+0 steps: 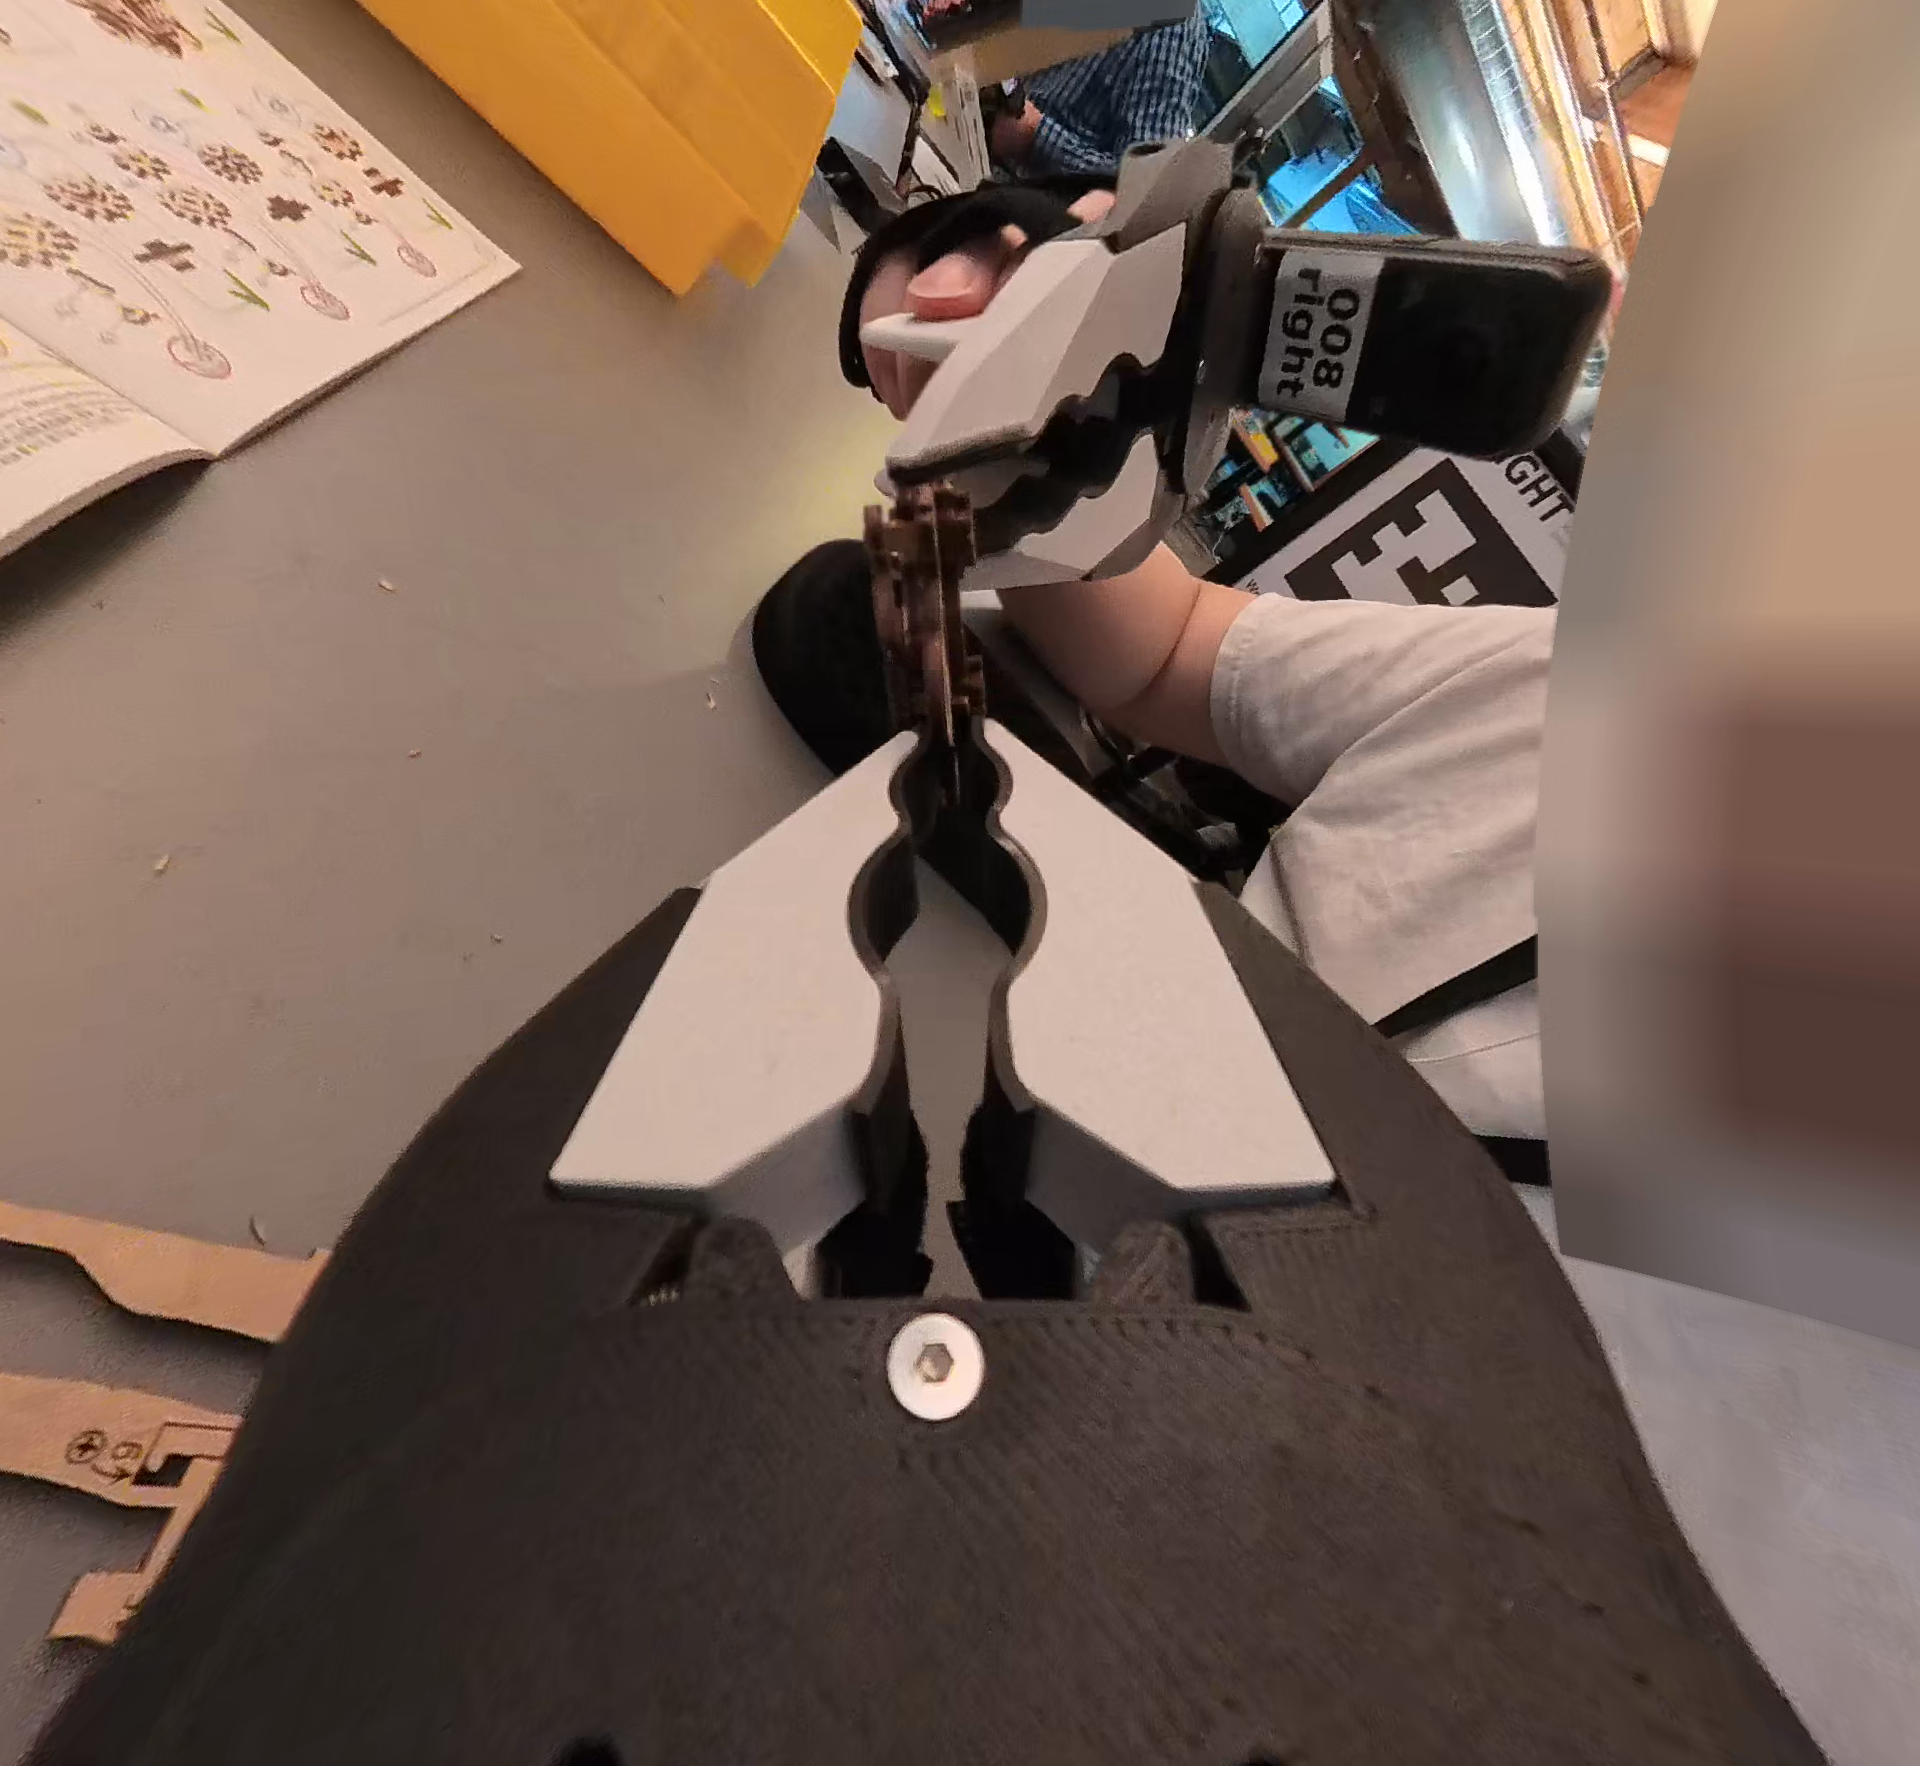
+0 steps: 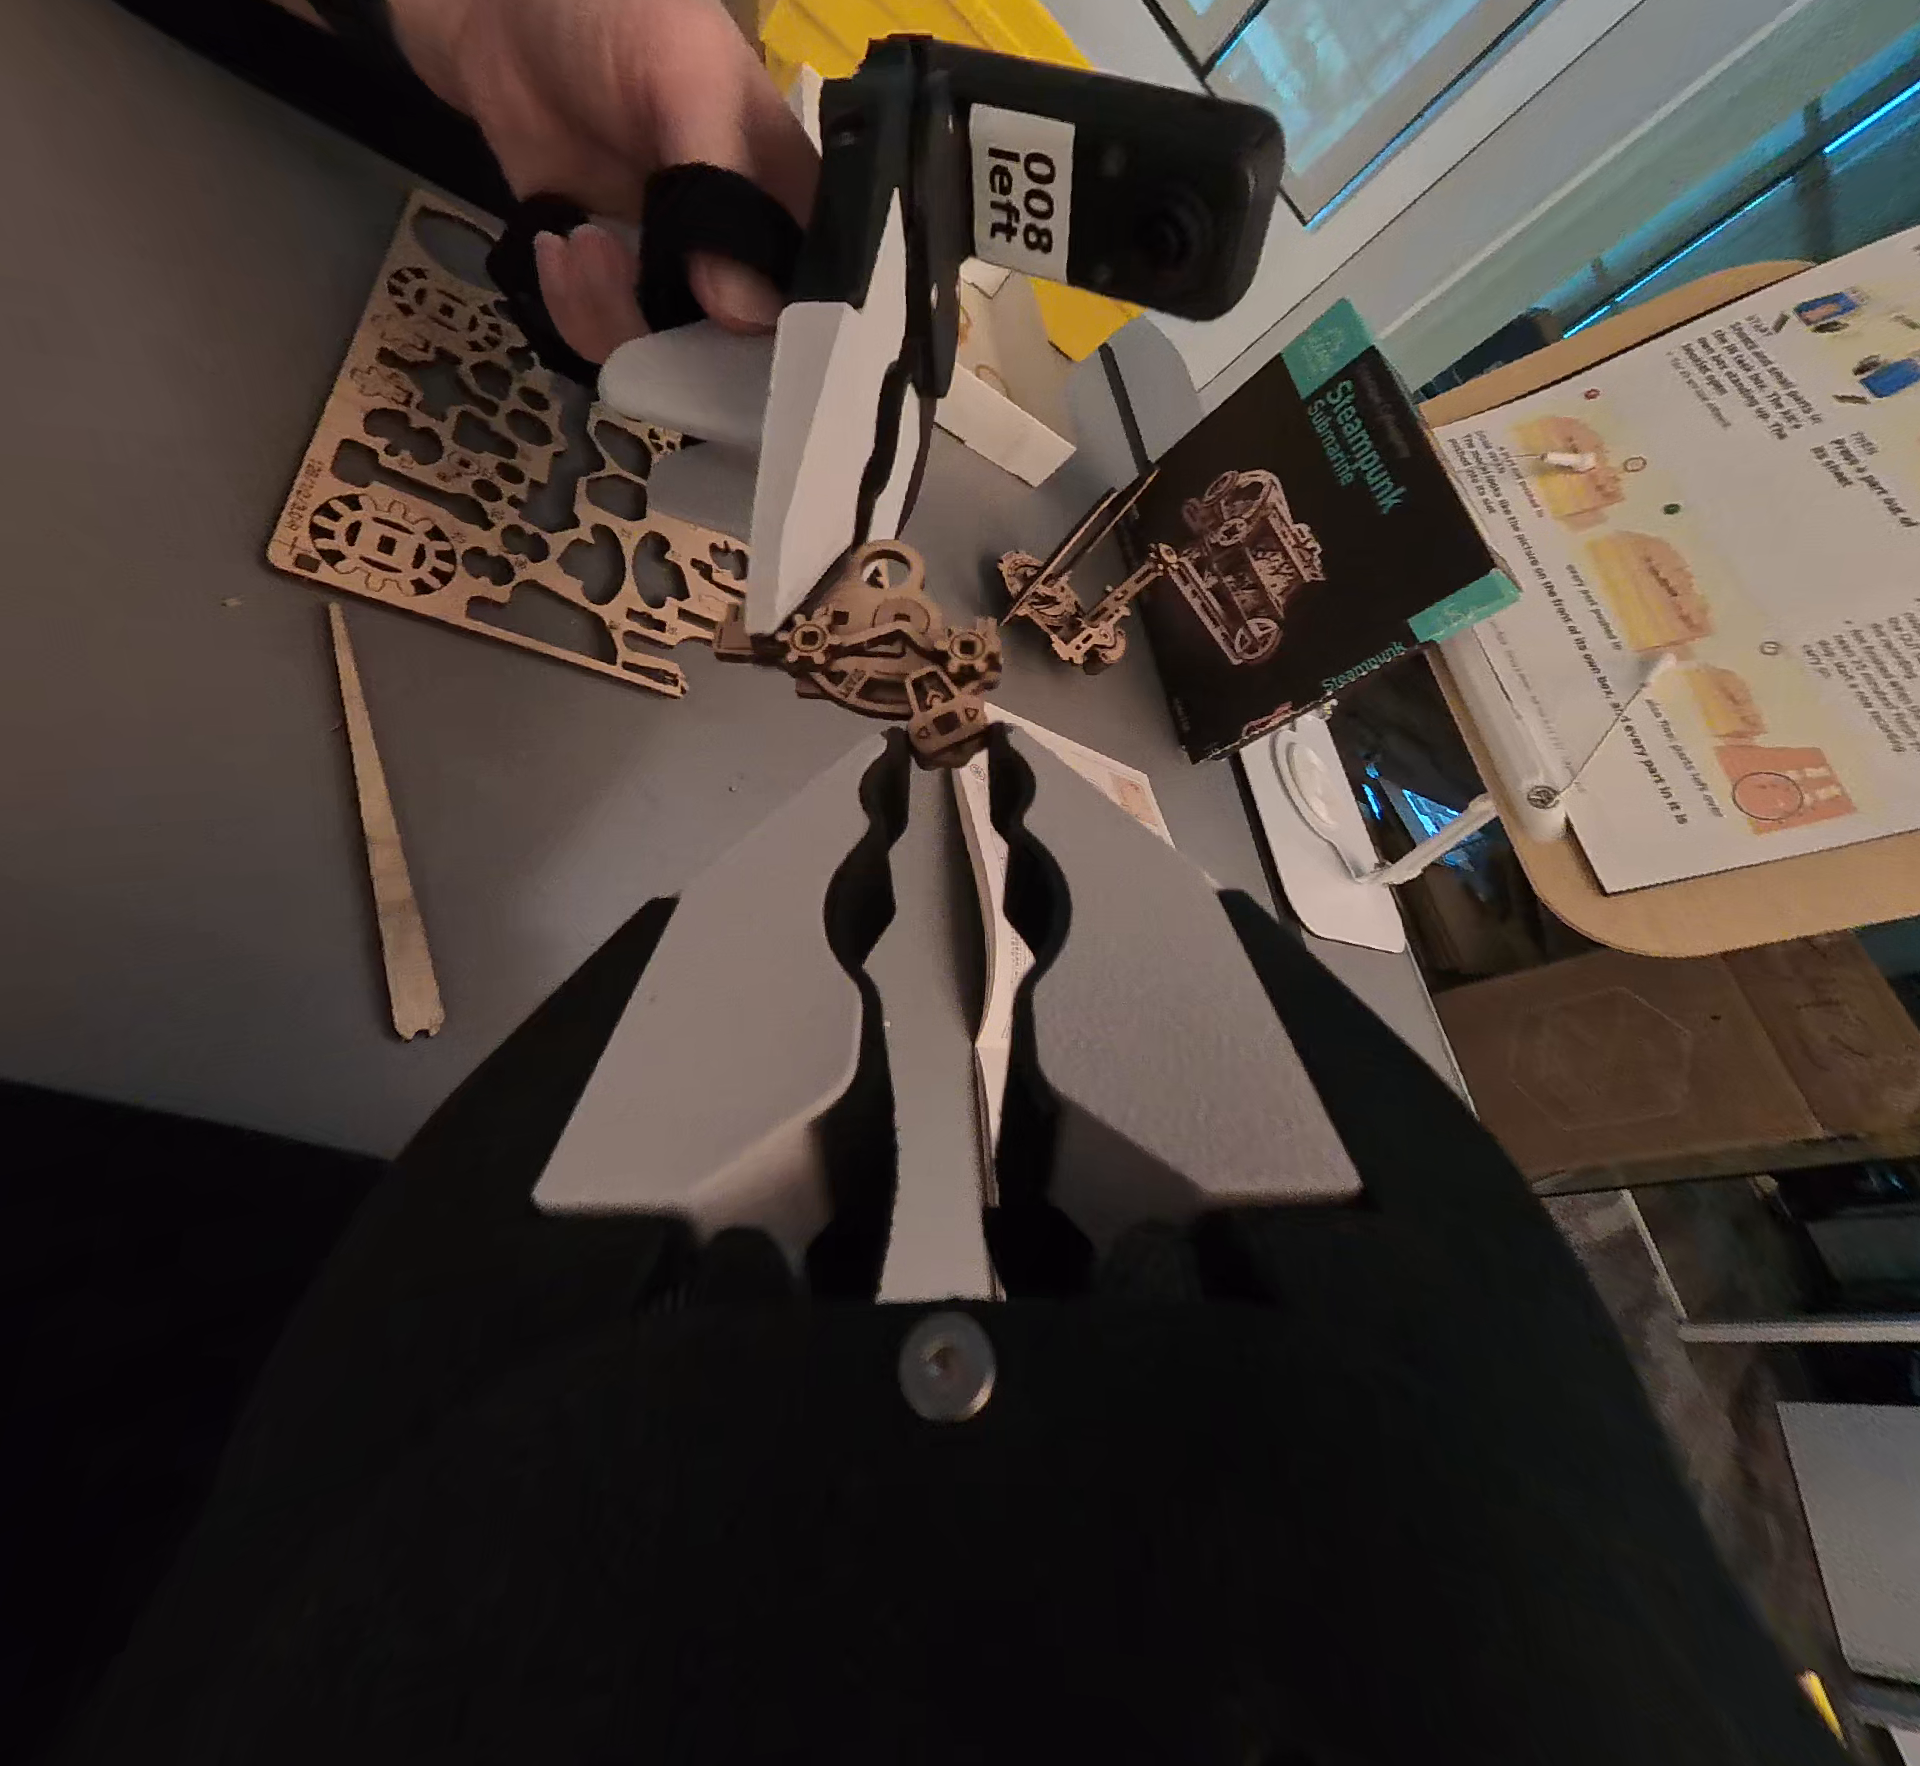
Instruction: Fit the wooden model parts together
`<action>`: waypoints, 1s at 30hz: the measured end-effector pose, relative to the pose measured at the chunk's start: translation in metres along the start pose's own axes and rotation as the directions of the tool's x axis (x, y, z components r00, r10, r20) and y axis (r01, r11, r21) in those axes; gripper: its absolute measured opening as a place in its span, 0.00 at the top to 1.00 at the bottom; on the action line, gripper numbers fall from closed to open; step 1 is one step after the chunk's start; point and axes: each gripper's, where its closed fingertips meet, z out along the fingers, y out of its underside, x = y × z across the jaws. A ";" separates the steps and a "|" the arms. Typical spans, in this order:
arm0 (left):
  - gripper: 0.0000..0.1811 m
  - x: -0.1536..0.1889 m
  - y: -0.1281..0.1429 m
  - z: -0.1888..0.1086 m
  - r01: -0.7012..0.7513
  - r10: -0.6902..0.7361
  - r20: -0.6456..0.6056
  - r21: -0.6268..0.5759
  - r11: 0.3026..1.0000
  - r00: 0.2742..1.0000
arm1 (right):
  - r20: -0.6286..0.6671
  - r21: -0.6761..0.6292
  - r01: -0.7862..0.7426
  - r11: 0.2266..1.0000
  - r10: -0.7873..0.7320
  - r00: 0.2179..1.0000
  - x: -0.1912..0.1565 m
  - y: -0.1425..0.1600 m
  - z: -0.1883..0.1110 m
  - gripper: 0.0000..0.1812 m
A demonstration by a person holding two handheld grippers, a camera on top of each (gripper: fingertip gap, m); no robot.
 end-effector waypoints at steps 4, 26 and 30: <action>0.98 0.003 -0.003 0.001 0.023 -0.022 -0.038 0.033 0.999 0.999 | -0.013 0.003 -0.019 1.000 0.019 1.000 0.003 -0.003 -0.002 0.93; 0.99 0.018 -0.034 -0.011 -0.056 0.075 -0.065 0.258 0.964 0.995 | -0.243 -0.020 -0.019 1.000 0.014 0.970 0.021 -0.024 -0.004 0.93; 0.99 0.020 -0.035 -0.012 -0.061 0.081 -0.066 0.260 0.964 0.994 | -0.272 -0.031 -0.002 1.000 -0.006 0.962 0.022 -0.026 -0.005 0.93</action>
